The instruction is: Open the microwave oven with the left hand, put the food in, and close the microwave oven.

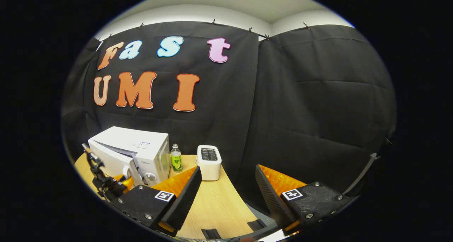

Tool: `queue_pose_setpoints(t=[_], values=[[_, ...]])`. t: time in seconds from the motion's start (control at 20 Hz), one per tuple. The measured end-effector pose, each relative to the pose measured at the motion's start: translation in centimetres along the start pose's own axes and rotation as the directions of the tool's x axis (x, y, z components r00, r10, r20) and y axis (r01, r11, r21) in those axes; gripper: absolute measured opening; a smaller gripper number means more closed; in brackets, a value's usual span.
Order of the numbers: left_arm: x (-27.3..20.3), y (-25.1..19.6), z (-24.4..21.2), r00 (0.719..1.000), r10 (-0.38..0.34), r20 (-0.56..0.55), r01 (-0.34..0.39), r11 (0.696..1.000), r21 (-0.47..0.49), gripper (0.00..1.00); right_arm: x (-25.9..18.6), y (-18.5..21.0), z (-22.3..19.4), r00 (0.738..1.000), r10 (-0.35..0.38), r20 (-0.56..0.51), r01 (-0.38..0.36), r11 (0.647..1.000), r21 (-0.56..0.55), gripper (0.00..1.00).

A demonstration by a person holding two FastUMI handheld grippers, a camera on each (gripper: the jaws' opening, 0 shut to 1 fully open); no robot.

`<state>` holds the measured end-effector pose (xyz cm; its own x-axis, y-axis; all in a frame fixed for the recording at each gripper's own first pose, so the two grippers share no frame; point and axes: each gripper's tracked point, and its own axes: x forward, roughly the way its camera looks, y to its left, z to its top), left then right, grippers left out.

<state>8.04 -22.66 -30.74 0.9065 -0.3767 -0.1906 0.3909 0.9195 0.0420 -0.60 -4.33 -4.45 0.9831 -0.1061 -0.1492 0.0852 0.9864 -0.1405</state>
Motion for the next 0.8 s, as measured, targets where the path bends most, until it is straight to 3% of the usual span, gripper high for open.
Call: queue_pose_setpoints(t=[0.15,0.3,0.8], values=[[-4.2,1.0,-1.0,0.998,-0.052,-0.039,0.051,0.998,-0.026,0.09,0.0,2.5,-0.2,0.999,0.039,0.001,-0.039,0.999,0.036,0.95],[-7.9,2.5,-1.6,0.997,-0.058,-0.045,0.058,0.998,-0.004,0.09,-1.0,6.7,0.3,0.993,0.118,0.011,-0.118,0.991,0.067,0.95],[-17.4,9.0,-3.1,0.997,-0.076,-0.008,0.076,0.997,-0.019,0.09,-4.7,18.6,2.2,0.965,0.257,0.055,-0.259,0.965,0.041,0.95]])
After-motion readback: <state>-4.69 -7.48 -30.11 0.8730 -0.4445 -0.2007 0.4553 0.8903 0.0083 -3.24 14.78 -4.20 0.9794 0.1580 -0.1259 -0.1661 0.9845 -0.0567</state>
